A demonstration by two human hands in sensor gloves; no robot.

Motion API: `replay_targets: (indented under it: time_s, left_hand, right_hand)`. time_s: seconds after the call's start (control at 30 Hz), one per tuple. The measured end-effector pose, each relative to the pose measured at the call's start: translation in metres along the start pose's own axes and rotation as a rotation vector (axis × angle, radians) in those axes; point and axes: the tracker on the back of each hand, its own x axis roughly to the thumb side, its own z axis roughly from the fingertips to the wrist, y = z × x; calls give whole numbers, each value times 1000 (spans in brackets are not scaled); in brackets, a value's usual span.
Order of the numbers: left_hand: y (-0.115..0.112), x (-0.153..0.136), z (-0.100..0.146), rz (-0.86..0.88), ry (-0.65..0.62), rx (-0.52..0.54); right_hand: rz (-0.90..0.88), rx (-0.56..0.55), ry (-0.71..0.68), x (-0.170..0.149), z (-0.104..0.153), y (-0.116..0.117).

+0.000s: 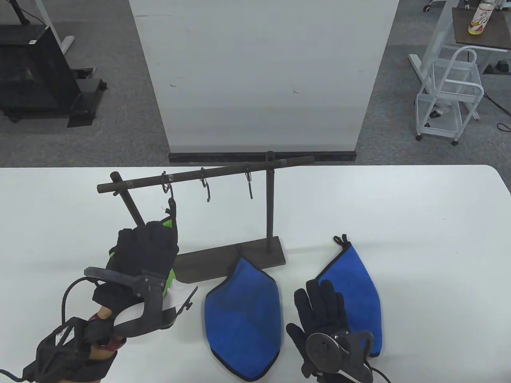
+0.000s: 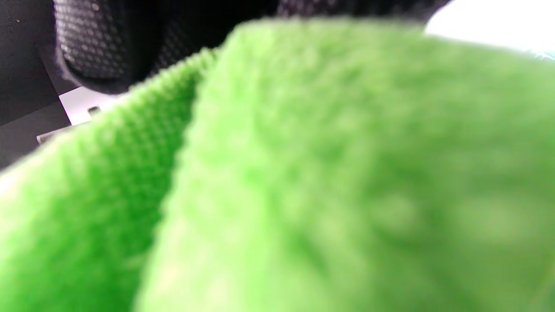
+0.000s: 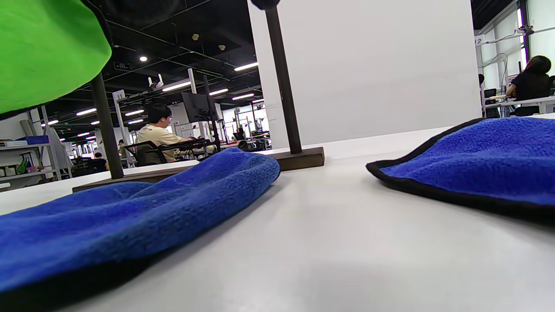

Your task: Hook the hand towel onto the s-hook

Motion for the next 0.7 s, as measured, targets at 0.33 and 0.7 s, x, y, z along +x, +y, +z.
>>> replay_targets:
  time_s: [0.33, 0.7]
  left_hand:
    - [0, -1, -7, -12, 3, -21]
    - [-21, 5, -5, 12, 9, -61]
  right_hand:
    - [-3, -2, 0, -1, 0, -1]
    - [-3, -1, -5, -1, 2, -1]
